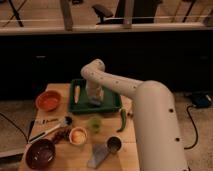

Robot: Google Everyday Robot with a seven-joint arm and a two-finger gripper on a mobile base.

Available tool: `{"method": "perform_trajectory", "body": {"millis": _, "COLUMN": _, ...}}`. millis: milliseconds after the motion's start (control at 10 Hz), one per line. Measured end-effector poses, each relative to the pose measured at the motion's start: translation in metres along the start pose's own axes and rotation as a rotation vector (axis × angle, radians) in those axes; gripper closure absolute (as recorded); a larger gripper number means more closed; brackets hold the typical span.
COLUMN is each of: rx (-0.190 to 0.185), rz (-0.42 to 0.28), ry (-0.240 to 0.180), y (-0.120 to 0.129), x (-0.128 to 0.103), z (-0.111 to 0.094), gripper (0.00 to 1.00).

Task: Wipe tray with sponge

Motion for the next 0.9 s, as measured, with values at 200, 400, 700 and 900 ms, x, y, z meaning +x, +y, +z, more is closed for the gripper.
{"method": "perform_trajectory", "body": {"millis": 200, "rx": -0.002, "rz": 0.037, "ry": 0.007, "y": 0.024, "x": 0.000, "z": -0.002, "gripper": 1.00}}
{"method": "perform_trajectory", "body": {"millis": 400, "rx": -0.006, "rz": 0.097, "ry": 0.038, "y": 0.051, "x": 0.026, "z": -0.007, "gripper": 1.00}}
{"method": "perform_trajectory", "body": {"millis": 700, "rx": -0.005, "rz": 0.139, "ry": 0.059, "y": 0.046, "x": 0.066, "z": -0.011, "gripper": 1.00}}
{"method": "perform_trajectory", "body": {"millis": 900, "rx": -0.005, "rz": 0.121, "ry": 0.056, "y": 0.030, "x": 0.076, "z": -0.010, "gripper": 1.00}}
